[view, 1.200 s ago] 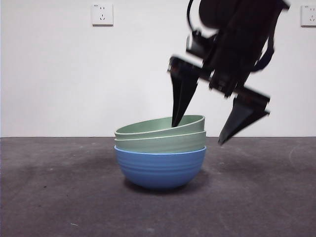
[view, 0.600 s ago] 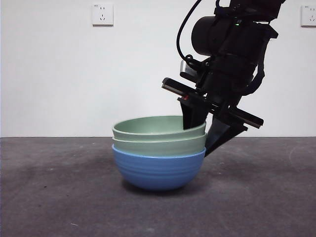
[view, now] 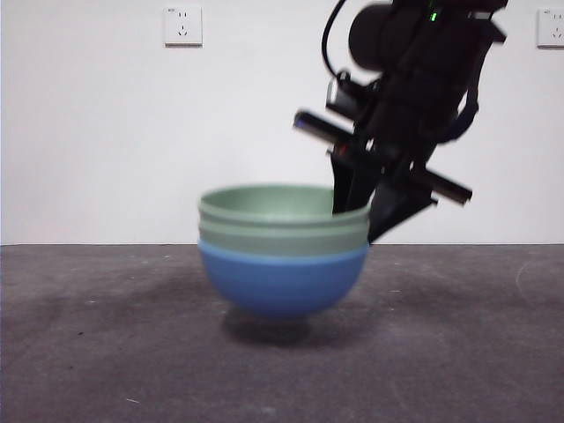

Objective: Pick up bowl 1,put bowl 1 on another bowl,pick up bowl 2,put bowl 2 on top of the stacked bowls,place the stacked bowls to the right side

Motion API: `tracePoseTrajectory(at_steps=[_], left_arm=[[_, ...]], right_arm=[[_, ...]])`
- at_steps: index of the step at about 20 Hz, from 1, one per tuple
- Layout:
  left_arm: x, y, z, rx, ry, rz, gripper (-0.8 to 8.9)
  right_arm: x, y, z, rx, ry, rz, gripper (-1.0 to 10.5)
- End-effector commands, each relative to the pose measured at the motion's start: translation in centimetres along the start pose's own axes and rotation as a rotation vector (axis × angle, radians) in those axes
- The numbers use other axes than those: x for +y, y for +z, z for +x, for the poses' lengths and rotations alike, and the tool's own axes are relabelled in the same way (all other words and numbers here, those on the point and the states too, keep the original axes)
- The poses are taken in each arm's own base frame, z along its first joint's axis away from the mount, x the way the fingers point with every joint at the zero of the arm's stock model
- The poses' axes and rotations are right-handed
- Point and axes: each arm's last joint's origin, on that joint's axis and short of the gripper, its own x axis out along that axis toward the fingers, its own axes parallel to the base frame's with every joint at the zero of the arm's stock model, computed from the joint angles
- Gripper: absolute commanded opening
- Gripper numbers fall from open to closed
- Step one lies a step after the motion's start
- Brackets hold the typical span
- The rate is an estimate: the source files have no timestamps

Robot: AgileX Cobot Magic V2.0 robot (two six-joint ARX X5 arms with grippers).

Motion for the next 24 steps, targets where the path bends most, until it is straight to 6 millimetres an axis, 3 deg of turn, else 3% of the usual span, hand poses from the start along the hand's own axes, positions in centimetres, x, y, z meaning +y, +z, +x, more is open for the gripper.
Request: tracePoseTrajectory(at_steps=[1,8,14,18,24], left_arm=[[-0.1,0.0,0.0,-0.001,-0.004,0.011,3.50],[-0.1,-0.1,0.0,0.008,-0.013,0.010,3.50],[-0.1,0.0,0.0,0.000,-0.013,0.010,3.50],[-0.1,0.0,0.0,0.000,-0.013,0.004,3.50],[-0.1,-0.1,0.0,0.002,-0.013,0.003,3.49]], right_arm=[[-1.4,0.5,-1.6,-0.062,-0.010,0.030,-0.1],[-8.9,1.6,-4.4,-0.158,-0.116,0.203,-0.1],[-13.4,1.3,-5.3,-0.179,-0.199,0.292,-0.1],[-15.0,1.1,-4.3,-0.145,-0.212,0.323,-0.1],[-15.7,0.9,-2.9,-0.099,-0.214,0.328,-0.1]])
